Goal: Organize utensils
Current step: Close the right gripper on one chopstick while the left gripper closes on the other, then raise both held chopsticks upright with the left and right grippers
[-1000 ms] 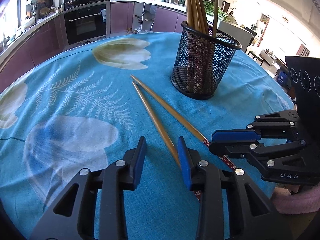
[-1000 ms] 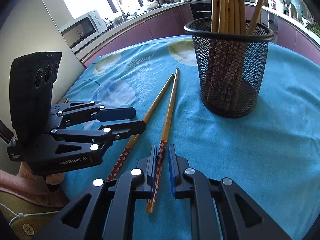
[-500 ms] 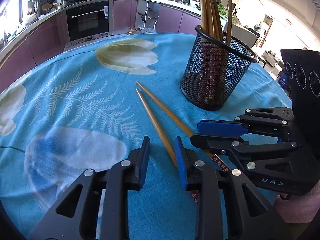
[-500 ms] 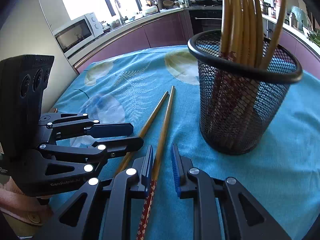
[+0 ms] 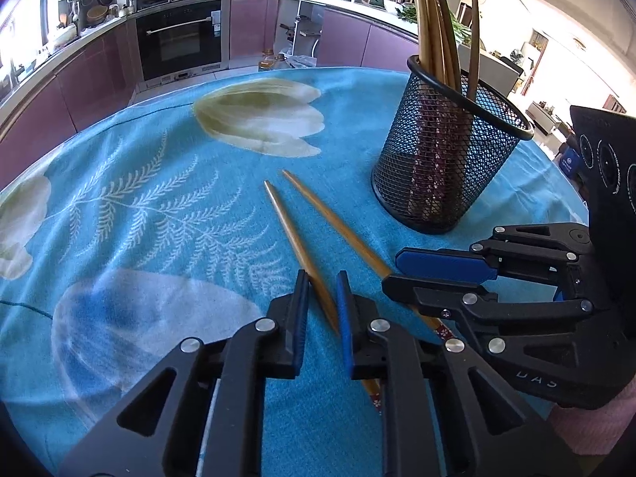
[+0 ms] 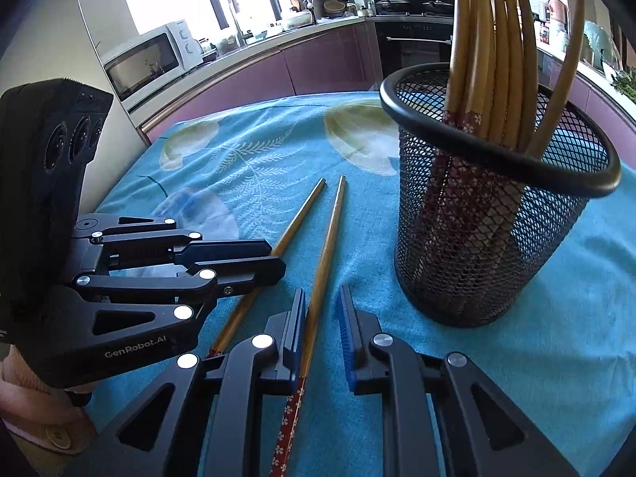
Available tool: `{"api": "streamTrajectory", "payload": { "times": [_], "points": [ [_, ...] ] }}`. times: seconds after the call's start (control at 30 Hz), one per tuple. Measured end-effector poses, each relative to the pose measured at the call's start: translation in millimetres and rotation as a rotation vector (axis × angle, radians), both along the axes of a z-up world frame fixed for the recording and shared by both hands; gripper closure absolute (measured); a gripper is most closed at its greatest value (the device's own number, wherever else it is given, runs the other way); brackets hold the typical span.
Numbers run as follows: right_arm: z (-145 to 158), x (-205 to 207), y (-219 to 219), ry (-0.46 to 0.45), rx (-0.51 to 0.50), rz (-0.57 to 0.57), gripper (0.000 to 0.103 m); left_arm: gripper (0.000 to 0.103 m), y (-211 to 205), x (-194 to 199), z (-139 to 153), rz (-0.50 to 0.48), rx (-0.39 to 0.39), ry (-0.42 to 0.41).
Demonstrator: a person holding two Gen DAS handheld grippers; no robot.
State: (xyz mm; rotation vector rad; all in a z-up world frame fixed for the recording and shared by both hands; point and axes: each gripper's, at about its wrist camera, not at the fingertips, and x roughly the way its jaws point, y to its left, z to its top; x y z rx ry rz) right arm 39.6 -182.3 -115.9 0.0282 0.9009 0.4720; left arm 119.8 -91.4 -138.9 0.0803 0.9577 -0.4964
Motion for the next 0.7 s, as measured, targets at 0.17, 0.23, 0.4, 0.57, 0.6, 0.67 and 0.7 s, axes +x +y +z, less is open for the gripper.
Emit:
{"api": "streamTrajectory", "payload": {
  "times": [0.17, 0.23, 0.4, 0.57, 0.6, 0.67, 0.7],
  "points": [
    [-1, 1, -8, 0.024, 0.059, -0.023, 0.096, 0.090, 2, -1, -1, 0.018, -0.014, 0.005],
    [0, 1, -12, 0.030, 0.084, -0.033, 0.097, 0.091, 3, -2, 0, 0.024, -0.014, 0.003],
    [6, -2, -16, 0.023, 0.113, -0.025, 0.097, 0.093, 4, -6, 1, 0.030, -0.016, 0.004],
    [6, -2, -11, 0.029, 0.104, -0.001, 0.097, 0.095, 1, -11, 2, 0.020, -0.006, -0.002],
    [5, -1, -10, 0.032, 0.099, 0.003, 0.097, 0.095, 0, -11, 2, 0.016, -0.003, -0.002],
    [4, -1, -8, 0.036, 0.091, 0.007, 0.097, 0.094, -1, -12, 2, 0.007, 0.006, 0.001],
    [3, -1, -8, 0.040, 0.092, 0.012, 0.097, 0.094, -2, -12, 1, 0.006, 0.010, 0.006]
  ]
}}
